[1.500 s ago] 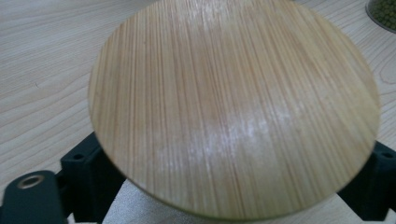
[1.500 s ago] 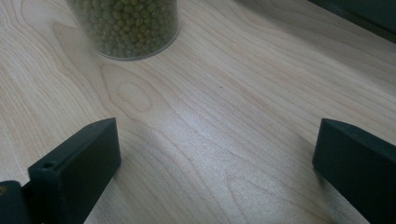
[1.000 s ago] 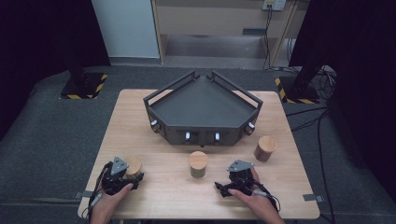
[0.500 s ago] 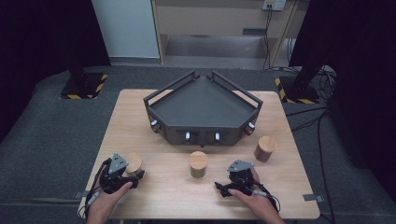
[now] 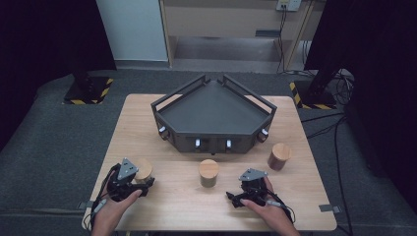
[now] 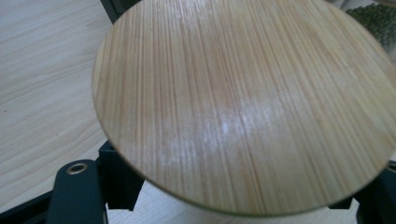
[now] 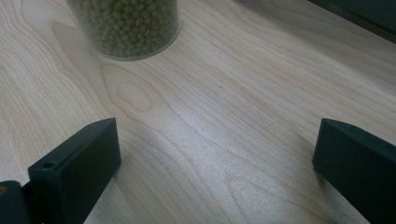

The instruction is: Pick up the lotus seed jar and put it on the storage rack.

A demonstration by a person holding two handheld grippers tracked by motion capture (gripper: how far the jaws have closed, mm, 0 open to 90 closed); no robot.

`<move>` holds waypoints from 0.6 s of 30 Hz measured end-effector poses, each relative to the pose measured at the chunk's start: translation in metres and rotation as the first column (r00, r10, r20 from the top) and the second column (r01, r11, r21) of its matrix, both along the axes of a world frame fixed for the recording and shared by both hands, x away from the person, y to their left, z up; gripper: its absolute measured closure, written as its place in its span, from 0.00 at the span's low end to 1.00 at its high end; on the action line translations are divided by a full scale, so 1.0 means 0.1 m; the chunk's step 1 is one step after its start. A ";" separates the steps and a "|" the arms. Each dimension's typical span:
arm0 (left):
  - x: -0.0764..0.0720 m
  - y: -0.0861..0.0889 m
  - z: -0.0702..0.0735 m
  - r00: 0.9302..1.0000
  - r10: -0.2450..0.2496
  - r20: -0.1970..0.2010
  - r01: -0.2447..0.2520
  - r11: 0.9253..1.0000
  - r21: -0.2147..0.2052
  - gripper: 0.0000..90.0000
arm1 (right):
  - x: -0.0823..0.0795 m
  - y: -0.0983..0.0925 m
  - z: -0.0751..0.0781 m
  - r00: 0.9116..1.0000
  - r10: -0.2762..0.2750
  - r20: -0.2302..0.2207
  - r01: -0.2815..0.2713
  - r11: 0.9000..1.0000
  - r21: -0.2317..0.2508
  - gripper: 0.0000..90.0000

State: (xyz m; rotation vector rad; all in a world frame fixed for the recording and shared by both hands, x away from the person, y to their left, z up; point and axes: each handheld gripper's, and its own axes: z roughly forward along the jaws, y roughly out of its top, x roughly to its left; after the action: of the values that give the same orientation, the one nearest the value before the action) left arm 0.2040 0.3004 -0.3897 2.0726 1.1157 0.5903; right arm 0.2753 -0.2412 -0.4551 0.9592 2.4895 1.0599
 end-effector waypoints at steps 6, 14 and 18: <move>0.04 -0.03 0.09 1.000 -0.015 0.007 0.015 1.000 0.007 0.27 | 0.00 0.00 0.00 1.000 0.000 0.000 0.000 1.000 0.000 0.01; 0.10 -0.08 0.20 0.999 -0.029 0.018 0.029 0.999 0.013 0.27 | 0.00 0.00 0.00 1.000 0.000 0.000 0.000 1.000 0.000 0.01; 0.12 -0.10 0.24 0.999 -0.035 0.022 0.035 0.999 0.016 0.27 | 0.00 0.00 0.00 1.000 0.000 0.000 0.000 1.000 0.000 0.01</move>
State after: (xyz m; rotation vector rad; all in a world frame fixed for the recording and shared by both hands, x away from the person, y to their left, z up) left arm 0.2158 0.2907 -0.3656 2.0898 1.0631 0.6054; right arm 0.2753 -0.2412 -0.4551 0.9592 2.4897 1.0598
